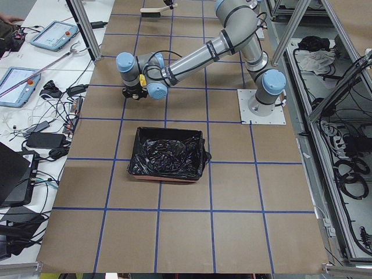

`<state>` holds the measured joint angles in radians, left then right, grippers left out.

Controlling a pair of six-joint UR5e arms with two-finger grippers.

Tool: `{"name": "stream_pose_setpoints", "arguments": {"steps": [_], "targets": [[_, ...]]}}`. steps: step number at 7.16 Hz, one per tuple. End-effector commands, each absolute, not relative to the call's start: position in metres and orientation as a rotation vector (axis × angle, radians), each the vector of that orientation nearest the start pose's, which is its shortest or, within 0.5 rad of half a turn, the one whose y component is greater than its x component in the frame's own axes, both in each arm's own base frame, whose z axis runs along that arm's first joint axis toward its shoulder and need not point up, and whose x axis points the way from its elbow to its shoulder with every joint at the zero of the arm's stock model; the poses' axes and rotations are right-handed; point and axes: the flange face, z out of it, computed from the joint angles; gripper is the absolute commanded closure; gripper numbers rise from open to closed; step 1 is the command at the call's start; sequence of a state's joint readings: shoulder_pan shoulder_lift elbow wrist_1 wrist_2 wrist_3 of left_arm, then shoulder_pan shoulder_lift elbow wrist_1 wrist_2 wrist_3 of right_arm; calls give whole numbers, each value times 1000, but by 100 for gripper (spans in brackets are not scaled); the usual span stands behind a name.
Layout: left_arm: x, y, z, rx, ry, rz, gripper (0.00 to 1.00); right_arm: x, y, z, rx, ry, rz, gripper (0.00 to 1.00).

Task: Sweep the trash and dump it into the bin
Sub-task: 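Return the brush with the right gripper to its start spot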

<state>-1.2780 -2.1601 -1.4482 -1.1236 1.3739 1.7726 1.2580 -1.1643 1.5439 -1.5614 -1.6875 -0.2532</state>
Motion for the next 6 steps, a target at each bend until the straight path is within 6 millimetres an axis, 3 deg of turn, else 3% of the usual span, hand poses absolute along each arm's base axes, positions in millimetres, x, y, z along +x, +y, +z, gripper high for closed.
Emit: {"name": "stream_pose_setpoints", "arguments": {"steps": [1,6], "targets": [[54,-699,240,2184,2415,-290,100,-77,-590,265,42,3087,608,100],[63,-700,243,2171,2468,-424,100,-80,-585,250,17,3146,586,100]]}}
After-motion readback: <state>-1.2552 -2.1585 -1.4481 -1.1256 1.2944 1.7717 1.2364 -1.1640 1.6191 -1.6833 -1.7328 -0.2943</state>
